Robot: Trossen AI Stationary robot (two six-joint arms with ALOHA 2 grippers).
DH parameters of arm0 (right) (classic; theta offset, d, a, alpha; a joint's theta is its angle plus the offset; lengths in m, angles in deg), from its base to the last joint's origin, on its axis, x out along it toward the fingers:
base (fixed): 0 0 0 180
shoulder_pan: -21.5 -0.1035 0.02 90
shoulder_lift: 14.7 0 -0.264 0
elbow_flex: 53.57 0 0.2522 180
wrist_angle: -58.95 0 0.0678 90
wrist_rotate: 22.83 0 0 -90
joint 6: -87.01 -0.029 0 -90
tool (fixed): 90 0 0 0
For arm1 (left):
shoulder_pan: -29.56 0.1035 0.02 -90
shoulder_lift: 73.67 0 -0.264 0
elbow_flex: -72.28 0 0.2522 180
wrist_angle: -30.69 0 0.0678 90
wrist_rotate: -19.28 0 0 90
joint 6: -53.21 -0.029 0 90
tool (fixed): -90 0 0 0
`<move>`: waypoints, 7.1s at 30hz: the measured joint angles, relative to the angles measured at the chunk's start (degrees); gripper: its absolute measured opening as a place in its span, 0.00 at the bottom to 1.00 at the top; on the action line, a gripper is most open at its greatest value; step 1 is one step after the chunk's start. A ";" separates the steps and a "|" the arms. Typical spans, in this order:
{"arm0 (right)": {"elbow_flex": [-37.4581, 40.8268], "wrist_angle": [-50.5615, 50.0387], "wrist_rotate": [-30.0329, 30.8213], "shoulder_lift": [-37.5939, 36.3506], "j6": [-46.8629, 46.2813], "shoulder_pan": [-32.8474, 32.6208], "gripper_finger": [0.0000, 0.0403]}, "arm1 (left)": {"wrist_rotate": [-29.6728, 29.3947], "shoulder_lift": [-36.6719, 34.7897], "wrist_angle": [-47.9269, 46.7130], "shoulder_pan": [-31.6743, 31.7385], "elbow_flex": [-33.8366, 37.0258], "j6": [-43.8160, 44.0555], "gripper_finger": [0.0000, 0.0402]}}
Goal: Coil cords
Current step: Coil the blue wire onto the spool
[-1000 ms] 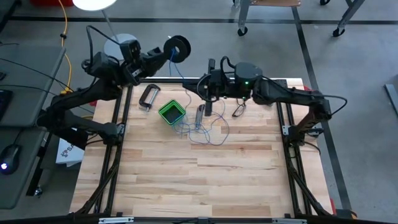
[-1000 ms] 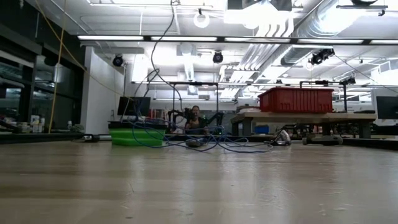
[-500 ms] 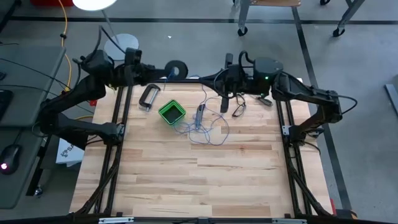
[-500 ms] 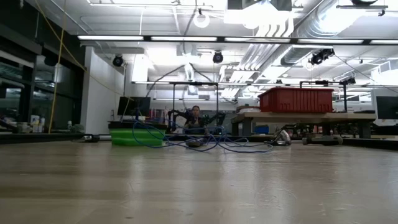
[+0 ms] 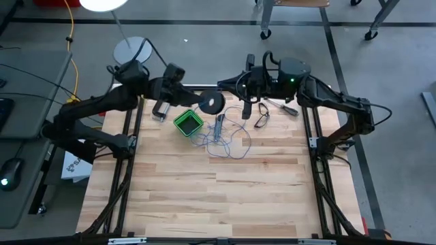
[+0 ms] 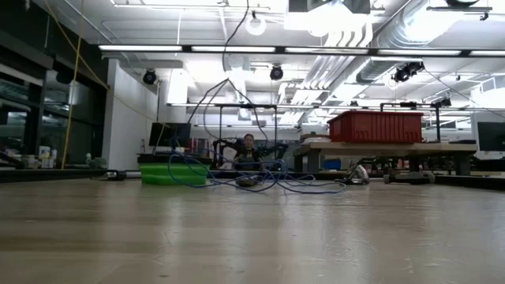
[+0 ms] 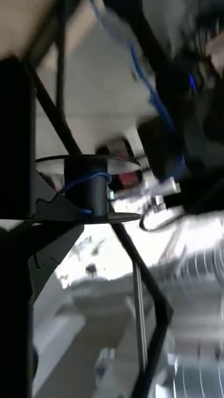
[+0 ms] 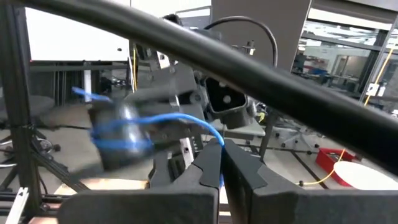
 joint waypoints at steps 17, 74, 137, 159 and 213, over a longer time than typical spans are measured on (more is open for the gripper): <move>-0.15 1.80 -0.82 -0.04 -2.55 0.00 0.00 | -3.76 15.27 25.98 0.15 -9.16 5.22 0.00; 0.04 3.31 10.19 2.80 -1.49 -5.03 0.01 | -4.71 17.69 24.74 5.12 -21.79 -11.02 0.00; 0.00 -1.04 7.80 -4.10 -8.66 1.02 0.39 | -4.91 20.78 27.47 1.53 -21.75 -4.85 0.00; 0.04 -1.62 15.01 2.26 -5.40 0.94 0.39 | -10.61 20.75 33.89 0.74 -21.75 -5.40 0.00; 0.02 -4.60 12.68 -3.67 -11.96 -4.90 0.00 | -11.03 20.84 24.03 9.04 -21.75 -13.68 0.00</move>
